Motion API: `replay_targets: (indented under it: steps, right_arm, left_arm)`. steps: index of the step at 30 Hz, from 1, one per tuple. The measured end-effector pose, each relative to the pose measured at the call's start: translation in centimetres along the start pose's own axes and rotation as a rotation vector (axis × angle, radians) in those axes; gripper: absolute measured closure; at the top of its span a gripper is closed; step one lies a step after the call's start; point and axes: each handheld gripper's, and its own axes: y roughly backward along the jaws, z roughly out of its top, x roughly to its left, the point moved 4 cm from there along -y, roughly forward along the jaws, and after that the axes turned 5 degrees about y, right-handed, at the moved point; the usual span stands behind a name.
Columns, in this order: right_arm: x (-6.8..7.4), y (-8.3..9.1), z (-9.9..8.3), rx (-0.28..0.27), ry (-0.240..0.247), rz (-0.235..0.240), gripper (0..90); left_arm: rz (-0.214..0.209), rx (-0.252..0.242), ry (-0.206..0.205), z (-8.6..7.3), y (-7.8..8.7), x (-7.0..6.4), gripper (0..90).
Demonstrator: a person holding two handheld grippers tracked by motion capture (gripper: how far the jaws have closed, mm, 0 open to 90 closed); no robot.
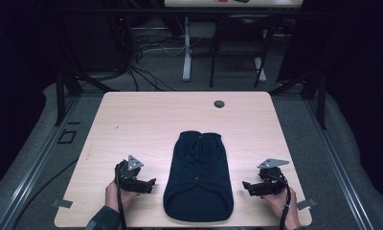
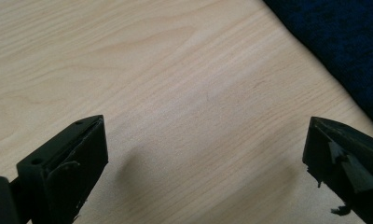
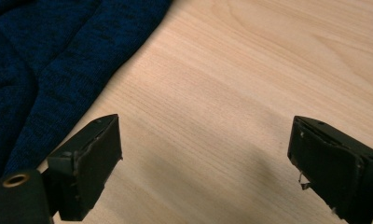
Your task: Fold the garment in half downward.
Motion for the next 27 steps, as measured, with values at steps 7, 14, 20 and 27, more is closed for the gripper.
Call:
replay_targets:
  steps: [7, 14, 20, 27]
  right_arm:
    - [0.2, -0.3, 0.0, 0.017, 0.006, 0.018, 9.0]
    - [0.2, -0.3, 0.3, 0.020, 0.008, 0.027, 9.1]
    - [0.4, -0.3, 0.9, 0.011, 0.022, 0.034, 9.6]
    - [0.5, -0.1, 1.8, 0.006, 0.037, 0.043, 9.9]
  left_arm:
    - [-0.011, 0.001, -0.006, 0.2, -0.1, 0.1, 0.3]
    - [-0.032, -0.004, 0.011, 0.6, 0.0, 0.3, 0.3]
    - [-0.053, -0.001, -0.004, 1.3, -0.4, -0.3, 0.3]
    - [-0.072, 0.001, -0.024, 2.1, -0.6, -0.8, 0.2]
